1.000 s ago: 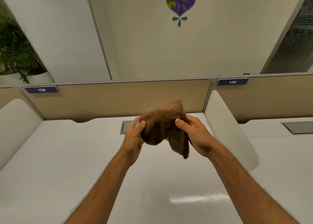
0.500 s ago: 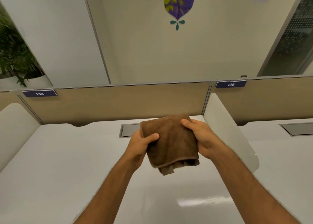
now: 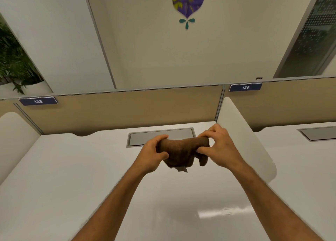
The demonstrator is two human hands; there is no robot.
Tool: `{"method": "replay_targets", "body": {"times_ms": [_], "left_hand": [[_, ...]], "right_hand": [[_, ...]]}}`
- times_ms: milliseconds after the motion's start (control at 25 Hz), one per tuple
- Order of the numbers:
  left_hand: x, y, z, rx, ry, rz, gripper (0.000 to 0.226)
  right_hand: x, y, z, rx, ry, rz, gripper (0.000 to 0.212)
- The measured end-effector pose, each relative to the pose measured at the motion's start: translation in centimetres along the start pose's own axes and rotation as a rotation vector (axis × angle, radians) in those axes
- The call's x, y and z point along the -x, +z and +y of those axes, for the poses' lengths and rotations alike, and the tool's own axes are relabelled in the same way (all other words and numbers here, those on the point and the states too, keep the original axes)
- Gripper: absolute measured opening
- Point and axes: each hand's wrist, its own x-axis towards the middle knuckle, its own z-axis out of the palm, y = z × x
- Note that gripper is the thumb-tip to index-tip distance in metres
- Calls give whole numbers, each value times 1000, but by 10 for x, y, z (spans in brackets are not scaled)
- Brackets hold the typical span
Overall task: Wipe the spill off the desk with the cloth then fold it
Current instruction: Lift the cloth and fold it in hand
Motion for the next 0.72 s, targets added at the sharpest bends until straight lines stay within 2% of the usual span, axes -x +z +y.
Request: {"method": "replay_targets", "body": {"times_ms": [40, 120, 200, 280, 360, 440, 560, 720], "left_hand": [[-1, -1, -1, -27, 25, 18, 50], [-5, -6, -2, -24, 77, 30, 20], [-7, -7, -1, 120, 85, -32, 4], [-8, 1, 3, 381, 5, -58, 16], [-8, 12, 3, 579, -114, -40, 28], [-8, 16, -6, 714, -152, -64, 38], [-12, 18, -21, 784, -145, -108, 77], [-18, 28, -36, 956, -111, -65, 75]], "right_hand": [[0, -5, 6, -74, 11, -42, 24], [5, -14, 15, -372, 59, -82, 25], [9, -14, 16, -705, 205, -73, 26], [12, -1, 13, -943, 413, -100, 18], [15, 10, 13, -1045, 515, -123, 24], [15, 13, 15, -1137, 516, -132, 30], [19, 19, 22, -1423, 487, -115, 43], [33, 47, 25, -1724, 497, -58, 64]]}}
